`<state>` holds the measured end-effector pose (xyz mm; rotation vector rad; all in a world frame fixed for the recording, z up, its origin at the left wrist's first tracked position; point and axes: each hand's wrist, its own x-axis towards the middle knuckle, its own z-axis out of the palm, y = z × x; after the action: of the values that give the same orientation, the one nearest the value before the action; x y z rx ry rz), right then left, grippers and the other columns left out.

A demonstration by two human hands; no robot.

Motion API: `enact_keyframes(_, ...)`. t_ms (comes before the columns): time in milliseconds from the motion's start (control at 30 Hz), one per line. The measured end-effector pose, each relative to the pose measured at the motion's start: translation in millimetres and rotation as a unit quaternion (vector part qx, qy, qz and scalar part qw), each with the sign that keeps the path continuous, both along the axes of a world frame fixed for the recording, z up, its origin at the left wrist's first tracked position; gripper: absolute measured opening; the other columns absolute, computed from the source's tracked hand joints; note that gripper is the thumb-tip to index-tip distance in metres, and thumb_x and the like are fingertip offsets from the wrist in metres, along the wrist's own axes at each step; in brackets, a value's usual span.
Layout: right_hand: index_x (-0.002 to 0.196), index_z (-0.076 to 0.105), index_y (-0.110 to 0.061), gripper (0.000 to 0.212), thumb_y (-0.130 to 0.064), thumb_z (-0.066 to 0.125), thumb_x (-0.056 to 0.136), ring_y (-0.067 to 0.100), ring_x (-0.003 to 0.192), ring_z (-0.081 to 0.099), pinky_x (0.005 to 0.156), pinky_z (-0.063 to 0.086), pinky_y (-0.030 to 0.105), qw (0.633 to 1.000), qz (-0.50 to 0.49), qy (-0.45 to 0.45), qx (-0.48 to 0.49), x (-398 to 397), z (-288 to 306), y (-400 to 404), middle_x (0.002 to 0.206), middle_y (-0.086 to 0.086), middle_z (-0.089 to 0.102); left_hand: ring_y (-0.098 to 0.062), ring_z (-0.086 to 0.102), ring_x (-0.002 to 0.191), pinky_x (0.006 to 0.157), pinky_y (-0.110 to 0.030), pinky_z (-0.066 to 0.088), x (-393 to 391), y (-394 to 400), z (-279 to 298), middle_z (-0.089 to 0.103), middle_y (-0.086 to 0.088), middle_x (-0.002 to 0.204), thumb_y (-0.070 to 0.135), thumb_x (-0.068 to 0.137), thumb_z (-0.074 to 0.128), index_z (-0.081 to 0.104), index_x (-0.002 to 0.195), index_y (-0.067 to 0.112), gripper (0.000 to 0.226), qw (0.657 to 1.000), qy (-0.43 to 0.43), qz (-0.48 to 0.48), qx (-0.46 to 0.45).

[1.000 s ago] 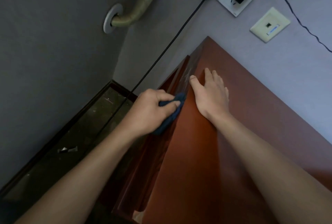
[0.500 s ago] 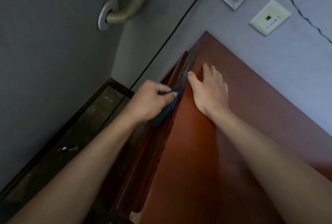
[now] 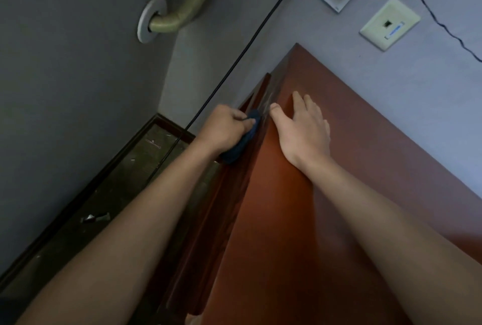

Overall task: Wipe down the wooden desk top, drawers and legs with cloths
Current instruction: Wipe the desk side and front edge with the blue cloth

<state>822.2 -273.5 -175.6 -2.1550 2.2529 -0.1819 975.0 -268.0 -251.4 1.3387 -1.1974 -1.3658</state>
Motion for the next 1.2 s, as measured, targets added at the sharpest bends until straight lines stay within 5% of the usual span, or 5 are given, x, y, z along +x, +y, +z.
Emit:
enact_keyframes(233,0.163,0.016,-0.03,0.068,-0.06,0.023,0.103,0.016,0.157,0.006,0.127,0.005,0.048,1.0,0.005,-0.022,0.009,-2.0,-1.8,-2.0,0.171,-0.003,0.01,-0.018,0.074,0.072,0.065,-0.027,0.054,13.6,61.0,0.1,0.077,0.002,0.077,0.026,0.098,0.071,0.082,0.083,0.02,0.019,0.996,0.078,-0.001,-0.034)
enact_keyframes(533,0.152,0.039,-0.033,0.052,-0.053,0.031,0.104,0.018,0.149,0.029,0.123,0.023,0.047,0.998,0.06,-0.026,-0.016,-24.8,11.3,-37.8,0.16,-0.005,0.036,-0.023,0.067,0.086,0.071,-0.03,0.045,-18.2,-57.1,-21.7,0.069,-0.004,0.085,0.03,0.103,0.062,0.076,0.094,0.01,0.026,0.995,-0.104,-0.006,0.0)
enact_keyframes(667,0.163,0.016,-0.032,0.064,-0.059,0.023,0.105,0.014,0.157,0.007,0.128,0.008,0.048,0.999,0.036,0.002,0.017,-26.3,-0.1,-41.3,0.171,-0.007,0.011,-0.016,0.063,0.065,0.064,-0.029,0.043,-1.1,-23.2,-17.7,0.069,0.001,0.071,0.031,0.102,0.064,0.078,0.084,0.01,0.03,0.999,-0.025,-0.033,-0.033)
enact_keyframes(800,0.163,0.016,-0.03,0.064,-0.059,0.022,0.106,0.014,0.157,0.007,0.128,0.008,0.047,0.999,0.042,0.008,0.01,-28.2,0.2,-43.1,0.171,-0.007,0.01,-0.022,0.066,0.076,0.068,-0.028,0.046,14.8,40.2,0.0,0.065,-0.009,0.086,0.025,0.098,0.07,0.083,0.09,0.018,0.016,0.991,0.068,-0.042,-0.103)
enact_keyframes(1200,0.16,0.027,-0.028,0.07,-0.064,0.025,0.099,0.017,0.155,0.017,0.125,0.019,0.051,0.999,0.048,-0.005,-0.015,-27.8,1.3,-44.2,0.168,-0.004,0.023,-0.019,0.059,0.057,0.058,-0.028,0.04,-9.3,-53.4,-4.3,0.071,-0.012,0.067,0.031,0.1,0.068,0.078,0.08,0.009,0.032,0.999,-0.046,-0.018,0.004)
